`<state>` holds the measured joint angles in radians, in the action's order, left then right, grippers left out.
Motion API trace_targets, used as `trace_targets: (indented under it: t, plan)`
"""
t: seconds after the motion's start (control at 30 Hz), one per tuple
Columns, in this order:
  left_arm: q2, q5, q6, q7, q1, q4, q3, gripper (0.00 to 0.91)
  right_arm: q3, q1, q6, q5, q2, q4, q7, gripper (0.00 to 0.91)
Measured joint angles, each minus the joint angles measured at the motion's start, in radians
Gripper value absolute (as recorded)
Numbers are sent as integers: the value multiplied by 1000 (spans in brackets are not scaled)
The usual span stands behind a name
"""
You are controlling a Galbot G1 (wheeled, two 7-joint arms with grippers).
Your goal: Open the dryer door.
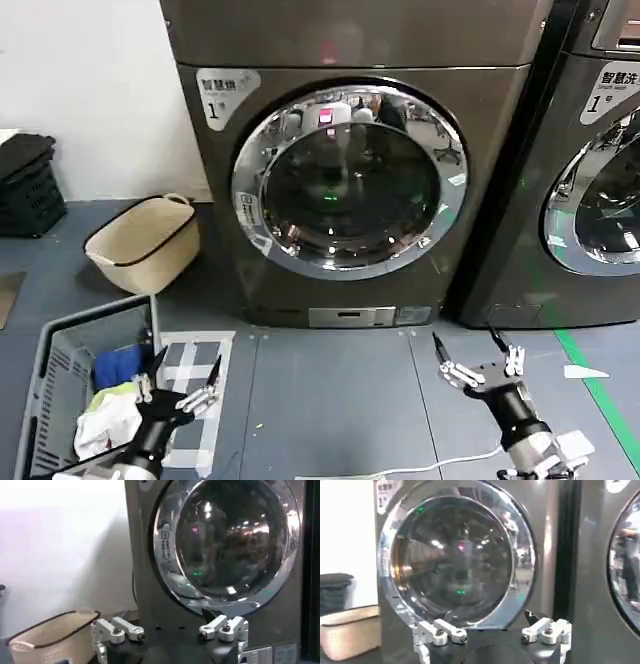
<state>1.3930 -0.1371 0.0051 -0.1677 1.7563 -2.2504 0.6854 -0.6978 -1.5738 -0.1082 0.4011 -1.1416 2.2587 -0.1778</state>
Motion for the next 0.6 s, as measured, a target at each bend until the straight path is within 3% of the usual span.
trace_targets:
  t: [0.6]
  plan:
    - [9, 15, -3, -1, 16, -9, 0, 907, 191, 237, -19, 167, 263, -52, 36, 907]
